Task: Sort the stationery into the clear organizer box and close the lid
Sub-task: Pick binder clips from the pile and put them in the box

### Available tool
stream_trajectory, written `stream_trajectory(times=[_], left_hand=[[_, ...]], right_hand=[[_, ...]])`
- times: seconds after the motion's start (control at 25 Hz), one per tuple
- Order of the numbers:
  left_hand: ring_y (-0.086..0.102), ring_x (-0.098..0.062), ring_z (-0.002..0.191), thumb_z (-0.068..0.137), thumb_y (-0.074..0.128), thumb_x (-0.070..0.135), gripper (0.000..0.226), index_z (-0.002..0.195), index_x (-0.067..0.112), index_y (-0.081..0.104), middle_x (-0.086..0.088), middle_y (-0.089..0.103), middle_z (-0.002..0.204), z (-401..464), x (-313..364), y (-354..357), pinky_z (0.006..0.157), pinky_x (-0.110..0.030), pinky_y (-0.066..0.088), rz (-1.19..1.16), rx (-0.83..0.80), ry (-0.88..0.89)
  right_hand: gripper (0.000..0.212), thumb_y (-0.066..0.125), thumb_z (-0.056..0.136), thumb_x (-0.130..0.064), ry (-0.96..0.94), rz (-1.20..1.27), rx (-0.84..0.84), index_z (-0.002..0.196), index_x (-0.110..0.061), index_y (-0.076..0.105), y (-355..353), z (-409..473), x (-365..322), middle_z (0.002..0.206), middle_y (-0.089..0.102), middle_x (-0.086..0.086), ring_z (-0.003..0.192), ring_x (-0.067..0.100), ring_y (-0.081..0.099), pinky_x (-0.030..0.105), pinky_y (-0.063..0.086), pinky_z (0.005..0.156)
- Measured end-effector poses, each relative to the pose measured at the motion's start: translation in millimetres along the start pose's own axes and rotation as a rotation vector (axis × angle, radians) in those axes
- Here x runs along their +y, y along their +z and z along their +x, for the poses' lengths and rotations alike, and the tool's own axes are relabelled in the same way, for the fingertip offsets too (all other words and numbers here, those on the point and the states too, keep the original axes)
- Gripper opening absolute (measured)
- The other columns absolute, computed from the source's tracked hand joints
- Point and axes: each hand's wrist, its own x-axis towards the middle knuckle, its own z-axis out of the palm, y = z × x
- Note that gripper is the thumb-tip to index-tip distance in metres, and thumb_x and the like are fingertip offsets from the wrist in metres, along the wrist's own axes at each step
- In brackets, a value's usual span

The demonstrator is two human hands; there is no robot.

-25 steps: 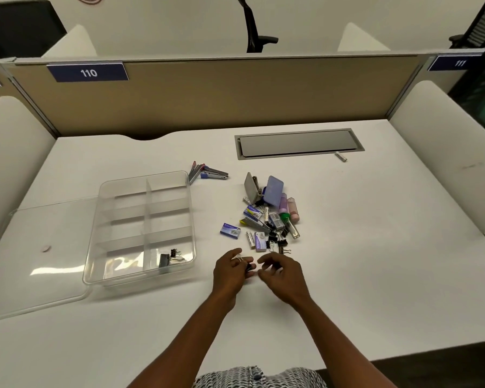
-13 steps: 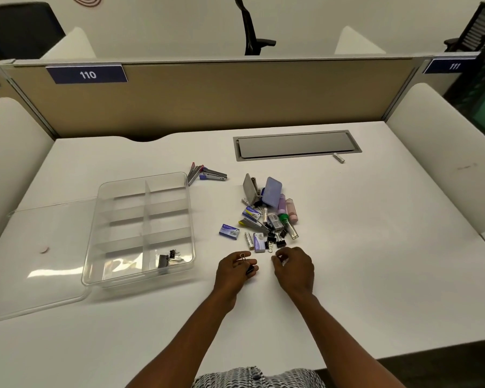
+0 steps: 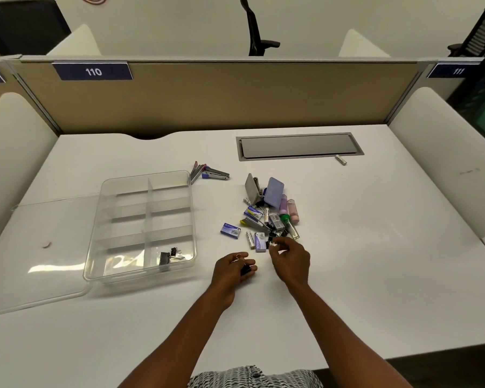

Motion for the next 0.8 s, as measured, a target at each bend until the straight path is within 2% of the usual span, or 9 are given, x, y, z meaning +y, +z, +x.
stream_trajectory(times=[0.12,0.2,0.32,0.4,0.48,0.64,0.8], left_hand=[[0.073,-0.032,0.088,0.099,0.045,-0.002,0.021,0.107,0.004,0.063,-0.019,0.073,0.096,-3.3,-0.7,0.5,0.078,-0.036,0.06,-0.006,-0.018,-0.007],[0.073,-0.033,0.09,0.1,0.043,-0.001,0.022,0.109,0.004,0.063,-0.019,0.073,0.098,-6.2,0.6,1.4,0.079,-0.037,0.06,-0.013,-0.025,-0.008],[0.073,-0.032,0.092,0.1,0.042,-0.002,0.025,0.111,0.007,0.063,-0.018,0.072,0.102,-11.1,6.4,-1.2,0.079,-0.035,0.06,-0.008,-0.031,0.009],[0.073,-0.03,0.093,0.101,0.041,-0.001,0.027,0.113,0.008,0.064,-0.018,0.072,0.105,-15.1,12.4,-5.4,0.08,-0.035,0.06,-0.021,-0.034,0.033],[0.073,-0.029,0.093,0.103,0.042,0.005,0.024,0.115,0.007,0.063,-0.017,0.072,0.106,-19.3,19.6,-9.4,0.082,-0.035,0.06,-0.05,-0.028,0.058],[0.071,-0.031,0.099,0.102,0.047,0.021,0.025,0.115,0.006,0.063,-0.018,0.071,0.106,-28.1,35.0,-14.8,0.089,-0.039,0.057,-0.17,0.008,0.061],[0.066,-0.029,0.103,0.103,0.045,0.037,0.039,0.117,0.006,0.062,-0.018,0.068,0.108,-37.4,49.0,-28.1,0.098,-0.039,0.05,-0.316,0.06,0.101]], right_hand=[[0.026,0.073,0.082,-0.03,-0.03,-0.19,-0.042,0.108,-0.028,0.075,3.8,13.3,1.2,0.093,0.075,-0.006,0.083,0.016,0.069,0.026,0.05,0.079],[0.023,0.072,0.083,-0.029,-0.061,-0.261,-0.065,0.106,-0.027,0.075,8.1,17.0,2.9,0.1,0.075,-0.004,0.092,0.019,0.068,0.029,0.051,0.081],[0.009,0.071,0.083,-0.022,-0.055,-0.194,-0.022,0.09,-0.027,0.075,11.3,14.3,2.4,0.092,0.075,-0.003,0.084,0.016,0.068,0.028,0.053,0.077],[0.007,0.073,0.083,-0.022,0.006,-0.054,0.017,0.08,-0.028,0.071,9.3,9.4,1.0,0.086,0.073,-0.005,0.079,0.014,0.066,0.027,0.051,0.073],[0.008,0.072,0.084,-0.02,0.123,0.187,-0.008,0.079,-0.026,0.07,4.9,2.5,-3.9,0.086,0.073,-0.004,0.085,0.017,0.068,0.026,0.05,0.07],[0.006,0.06,0.094,-0.006,0.4,0.777,-0.27,0.096,-0.008,0.066,5.6,-10.5,-35.3,0.102,0.075,0.015,0.094,0.03,0.073,0.036,0.057,0.075],[0.014,0.056,0.096,-0.003,0.45,0.902,-0.469,0.107,-0.008,0.063,31.9,-33.3,-67.4,0.102,0.076,0.015,0.095,0.027,0.074,0.036,0.057,0.08]])
